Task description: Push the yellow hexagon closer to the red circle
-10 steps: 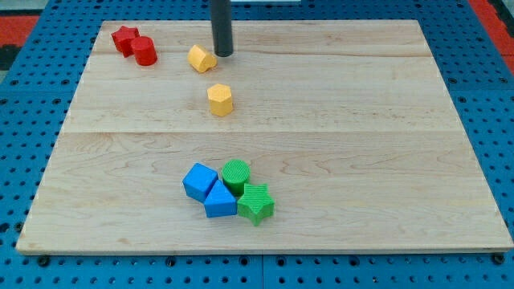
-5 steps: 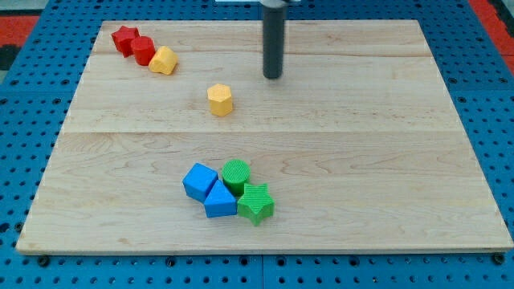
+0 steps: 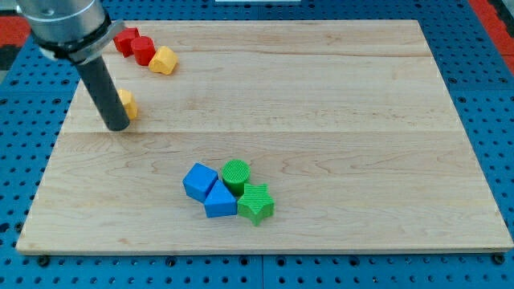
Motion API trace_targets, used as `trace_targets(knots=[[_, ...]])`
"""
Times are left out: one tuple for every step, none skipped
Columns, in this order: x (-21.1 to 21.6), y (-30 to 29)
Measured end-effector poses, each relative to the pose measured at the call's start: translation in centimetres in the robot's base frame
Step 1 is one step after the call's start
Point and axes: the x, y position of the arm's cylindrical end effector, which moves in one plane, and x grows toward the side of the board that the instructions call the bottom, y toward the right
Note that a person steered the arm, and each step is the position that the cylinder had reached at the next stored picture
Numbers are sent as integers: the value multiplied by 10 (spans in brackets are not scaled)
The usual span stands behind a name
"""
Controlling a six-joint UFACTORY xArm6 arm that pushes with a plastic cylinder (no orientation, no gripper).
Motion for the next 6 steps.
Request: trace_targets(knots=[[-48,5],[-39,21],[-49,44],[1,25],[-38,-8],[-74,6]])
